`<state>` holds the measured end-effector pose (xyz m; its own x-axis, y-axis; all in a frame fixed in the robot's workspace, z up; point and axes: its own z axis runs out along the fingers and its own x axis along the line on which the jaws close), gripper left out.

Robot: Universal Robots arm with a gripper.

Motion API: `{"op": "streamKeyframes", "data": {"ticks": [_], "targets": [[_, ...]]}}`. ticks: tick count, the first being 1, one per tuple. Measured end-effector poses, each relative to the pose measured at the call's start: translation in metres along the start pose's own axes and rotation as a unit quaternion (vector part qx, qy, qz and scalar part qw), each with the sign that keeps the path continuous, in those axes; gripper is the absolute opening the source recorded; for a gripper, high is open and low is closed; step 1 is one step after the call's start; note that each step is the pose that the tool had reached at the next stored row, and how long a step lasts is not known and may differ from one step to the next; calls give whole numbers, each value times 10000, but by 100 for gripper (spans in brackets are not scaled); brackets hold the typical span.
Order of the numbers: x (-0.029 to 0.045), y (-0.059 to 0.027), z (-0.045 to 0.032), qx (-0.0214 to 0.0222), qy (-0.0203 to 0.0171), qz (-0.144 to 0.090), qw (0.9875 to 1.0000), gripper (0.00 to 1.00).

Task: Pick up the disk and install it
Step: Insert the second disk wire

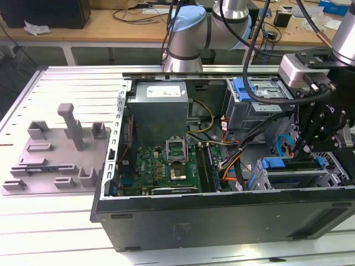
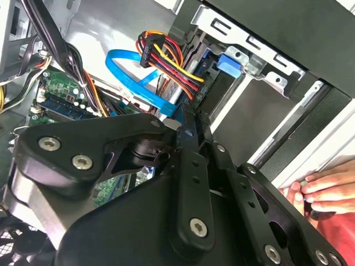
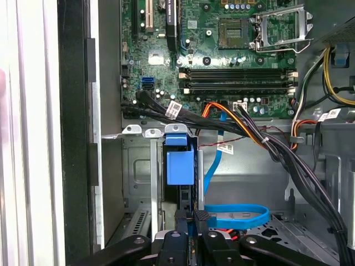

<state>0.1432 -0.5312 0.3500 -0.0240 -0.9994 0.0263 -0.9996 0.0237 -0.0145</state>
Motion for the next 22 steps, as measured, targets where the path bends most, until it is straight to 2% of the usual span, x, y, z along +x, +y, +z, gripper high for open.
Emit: {"op": "streamKeyframes", "data": {"ticks": [22], "targets": [[-1,1,48,0,0,0,10000,16]]}}
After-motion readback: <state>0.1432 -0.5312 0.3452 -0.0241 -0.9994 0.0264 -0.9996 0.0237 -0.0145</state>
